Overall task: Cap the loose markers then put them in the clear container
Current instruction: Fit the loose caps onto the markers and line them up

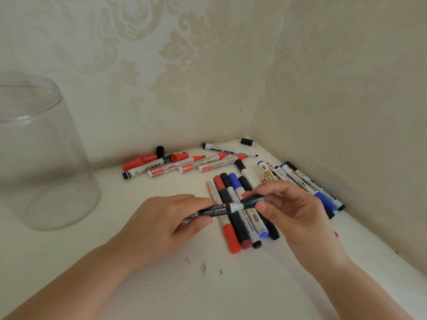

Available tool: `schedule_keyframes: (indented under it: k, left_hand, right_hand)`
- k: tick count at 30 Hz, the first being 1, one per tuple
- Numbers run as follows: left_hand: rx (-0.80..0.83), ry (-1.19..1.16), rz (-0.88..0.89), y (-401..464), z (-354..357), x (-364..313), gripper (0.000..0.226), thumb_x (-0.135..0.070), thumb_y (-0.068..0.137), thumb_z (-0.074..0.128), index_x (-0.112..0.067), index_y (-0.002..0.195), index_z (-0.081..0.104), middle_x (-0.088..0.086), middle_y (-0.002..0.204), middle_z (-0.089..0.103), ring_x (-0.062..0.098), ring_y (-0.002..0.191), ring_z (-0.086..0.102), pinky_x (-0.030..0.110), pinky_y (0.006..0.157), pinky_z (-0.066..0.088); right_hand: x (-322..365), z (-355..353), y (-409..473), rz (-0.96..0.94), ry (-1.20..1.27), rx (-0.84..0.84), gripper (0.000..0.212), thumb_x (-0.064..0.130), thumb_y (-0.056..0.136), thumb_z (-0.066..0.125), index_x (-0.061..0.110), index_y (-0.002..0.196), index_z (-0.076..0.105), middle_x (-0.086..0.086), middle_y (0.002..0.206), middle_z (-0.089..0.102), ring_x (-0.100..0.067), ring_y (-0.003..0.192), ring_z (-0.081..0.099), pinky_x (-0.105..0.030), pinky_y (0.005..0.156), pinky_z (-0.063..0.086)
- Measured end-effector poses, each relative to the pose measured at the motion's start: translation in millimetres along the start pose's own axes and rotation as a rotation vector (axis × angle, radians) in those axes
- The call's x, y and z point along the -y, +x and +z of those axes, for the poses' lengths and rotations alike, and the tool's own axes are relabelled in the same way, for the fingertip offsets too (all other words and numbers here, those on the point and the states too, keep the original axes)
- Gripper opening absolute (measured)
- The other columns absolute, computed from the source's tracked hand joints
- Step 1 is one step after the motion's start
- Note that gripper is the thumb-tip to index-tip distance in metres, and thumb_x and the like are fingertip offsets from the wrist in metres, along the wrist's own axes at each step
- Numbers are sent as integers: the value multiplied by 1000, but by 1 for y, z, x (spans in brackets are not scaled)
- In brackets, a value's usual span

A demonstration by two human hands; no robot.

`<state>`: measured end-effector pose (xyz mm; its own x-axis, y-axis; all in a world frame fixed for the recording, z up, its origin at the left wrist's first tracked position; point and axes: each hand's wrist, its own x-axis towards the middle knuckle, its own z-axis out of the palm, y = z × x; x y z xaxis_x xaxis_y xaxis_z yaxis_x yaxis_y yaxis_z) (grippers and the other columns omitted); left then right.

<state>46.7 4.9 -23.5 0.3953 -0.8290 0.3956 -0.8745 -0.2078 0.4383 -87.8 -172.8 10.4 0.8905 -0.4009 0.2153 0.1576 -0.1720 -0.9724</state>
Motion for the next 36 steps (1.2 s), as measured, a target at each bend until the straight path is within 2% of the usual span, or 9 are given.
schedule_keyframes:
  k: [4, 8, 12, 22, 25, 29, 31, 33, 36]
  left_hand:
    - [21, 45, 18, 0, -1, -1, 28, -52, 90, 30, -42, 107, 50, -23, 70, 53, -2, 62, 49, 16, 49, 39]
    - [3, 94, 78, 0, -1, -4, 27, -45, 92, 34, -35, 106, 54, -24, 67, 37, -4, 56, 35, 11, 44, 29]
    - [12, 74, 108, -1, -2, -6, 27, -42, 92, 37, -30, 107, 56, -24, 69, 34, -3, 54, 33, 11, 44, 28]
    - [9, 13, 75, 0, 3, -10, 25, -43, 92, 36, -31, 107, 52, -24, 68, 32, -3, 55, 35, 4, 48, 25]
    - [-12, -58, -15, 2, 0, -16, 22, -48, 89, 36, -46, 110, 45, -31, 71, 44, -4, 63, 48, 6, 55, 35]
    - [-53, -296, -151, 9, -1, -33, 38, -27, 94, 40, -62, 102, 30, -28, 84, 52, -5, 69, 53, 7, 63, 39]
    - [-115, -357, -270, 11, 0, -27, 35, -21, 94, 40, -56, 94, 39, -17, 78, 54, -1, 65, 57, 8, 59, 42]
    - [-149, -355, -372, 11, 3, -12, 31, -22, 95, 40, -53, 92, 44, -12, 85, 52, -2, 75, 56, 5, 66, 40]
    - [-111, -207, -412, 9, 8, 3, 24, -34, 95, 37, -47, 112, 47, -20, 95, 48, -4, 91, 44, 6, 75, 33]
  right_hand:
    - [3, 7, -3, -26, -158, 59, 21, 4, 70, 65, 20, 82, 71, 4, 85, 72, -11, 87, 69, -15, 76, 51]
    - [6, 2, -2, 132, -196, 55, 23, 17, 68, 64, 28, 88, 68, 5, 70, 74, -8, 64, 69, -13, 60, 52]
    - [9, 6, -4, 134, -172, 127, 22, 9, 80, 57, 25, 86, 69, -8, 64, 69, -16, 53, 64, -18, 53, 52]
    - [11, 9, -6, 130, -183, 164, 30, 8, 84, 54, 33, 80, 72, -6, 63, 66, -15, 53, 63, -19, 56, 52]
    - [9, 13, -4, 121, -192, 73, 22, 16, 82, 54, 28, 95, 67, -1, 59, 64, -11, 51, 59, -19, 54, 50]
    - [9, 15, 0, 116, -297, 47, 44, 38, 71, 52, 43, 115, 48, 5, 66, 65, -4, 56, 59, -19, 64, 51]
    - [9, 10, 3, 106, -376, 26, 37, 36, 75, 53, 46, 110, 50, 7, 69, 66, -4, 62, 61, -20, 68, 53]
    - [9, 2, 8, 103, -406, -21, 25, 27, 81, 57, 43, 99, 60, 8, 68, 66, -4, 64, 63, -20, 67, 52]
    - [10, -7, 17, 106, -348, -92, 24, 14, 85, 59, 36, 91, 67, 7, 61, 65, -2, 56, 58, -14, 60, 47]
